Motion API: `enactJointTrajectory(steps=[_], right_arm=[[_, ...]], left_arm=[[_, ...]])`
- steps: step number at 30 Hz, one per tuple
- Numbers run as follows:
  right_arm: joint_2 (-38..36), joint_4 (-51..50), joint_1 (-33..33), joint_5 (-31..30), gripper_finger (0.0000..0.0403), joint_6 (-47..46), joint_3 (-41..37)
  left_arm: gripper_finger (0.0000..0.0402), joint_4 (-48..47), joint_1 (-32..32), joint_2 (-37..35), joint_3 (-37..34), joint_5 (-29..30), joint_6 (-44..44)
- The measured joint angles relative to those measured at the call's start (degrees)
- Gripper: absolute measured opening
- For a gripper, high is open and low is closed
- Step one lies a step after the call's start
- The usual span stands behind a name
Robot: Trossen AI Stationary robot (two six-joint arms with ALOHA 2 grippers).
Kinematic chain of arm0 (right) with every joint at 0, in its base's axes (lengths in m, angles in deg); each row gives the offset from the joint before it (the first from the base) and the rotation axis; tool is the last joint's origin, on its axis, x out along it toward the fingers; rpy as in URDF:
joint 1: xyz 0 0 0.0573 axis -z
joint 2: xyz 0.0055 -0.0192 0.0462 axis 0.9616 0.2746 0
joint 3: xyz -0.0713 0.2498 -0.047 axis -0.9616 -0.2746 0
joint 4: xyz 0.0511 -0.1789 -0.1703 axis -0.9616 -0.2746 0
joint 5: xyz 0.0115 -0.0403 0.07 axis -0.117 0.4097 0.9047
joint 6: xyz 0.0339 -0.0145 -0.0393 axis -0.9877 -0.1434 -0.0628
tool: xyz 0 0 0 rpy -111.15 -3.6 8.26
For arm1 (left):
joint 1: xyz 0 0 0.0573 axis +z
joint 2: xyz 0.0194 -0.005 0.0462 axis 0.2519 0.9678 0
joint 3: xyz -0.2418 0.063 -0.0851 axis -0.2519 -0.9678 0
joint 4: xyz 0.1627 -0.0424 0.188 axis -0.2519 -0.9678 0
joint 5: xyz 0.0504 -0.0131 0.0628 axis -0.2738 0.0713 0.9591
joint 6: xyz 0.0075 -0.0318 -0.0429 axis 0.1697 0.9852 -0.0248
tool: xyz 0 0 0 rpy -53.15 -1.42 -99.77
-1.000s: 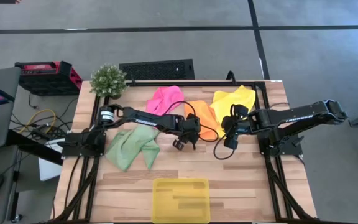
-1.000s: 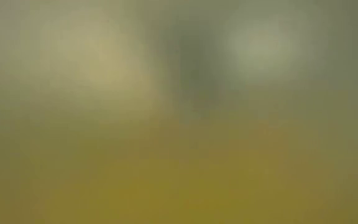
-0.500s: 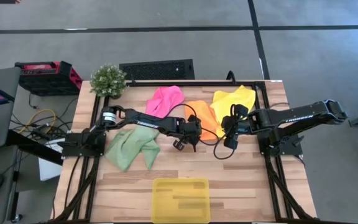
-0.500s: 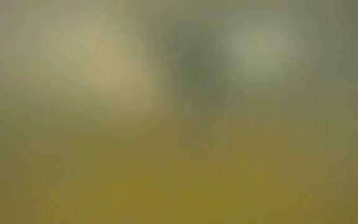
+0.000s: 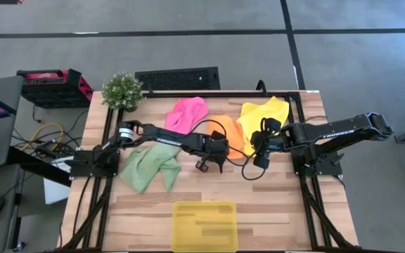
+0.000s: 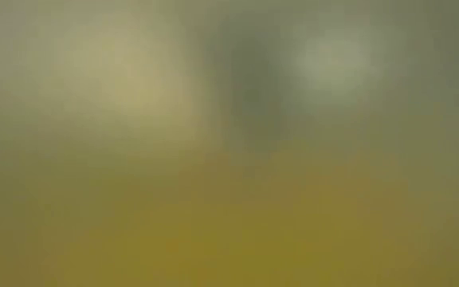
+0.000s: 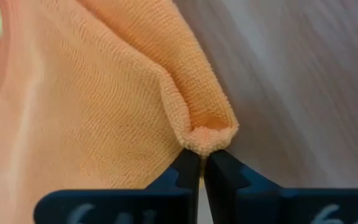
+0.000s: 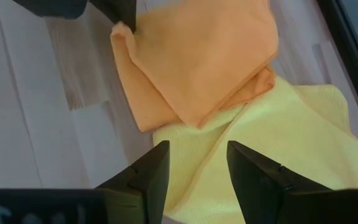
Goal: Fold microfiber towels
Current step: Put the orange microfiber cloth into the yellow bin
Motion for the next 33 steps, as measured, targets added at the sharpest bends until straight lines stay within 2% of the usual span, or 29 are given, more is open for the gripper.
enactJointTrajectory(steps=[6, 15, 24, 27, 33], right_arm=[[0.0, -0.48, 0.0, 0.01, 0.0184, 0.0, -0.01], [-0.04, -2.85, 0.0, 0.01, 0.0184, 0.0, 0.0], [-0.02, -3.28, 0.0, 0.01, 0.0184, -0.02, 0.02], [-0.02, -3.25, 0.0, 0.0, 0.0184, -0.42, 0.01], [-0.02, -2.34, 0.0, 0.01, 0.0184, -0.42, -0.01]], left_arm=[[0.0002, -12.5, -1.44, -1.58, 5.83, -0.91, 6.3], [0.0, -26.93, -5.37, -3.81, 11.81, -8.88, 19.0], [0.0, -34.28, -12.36, -4.88, 16.94, -12.92, 29.49], [0.0, -34.18, -14.54, -4.88, 18.45, -14.59, 32.45], [0.0, -35.72, -18.4, -4.9, 22.39, -14.65, 39.27]])
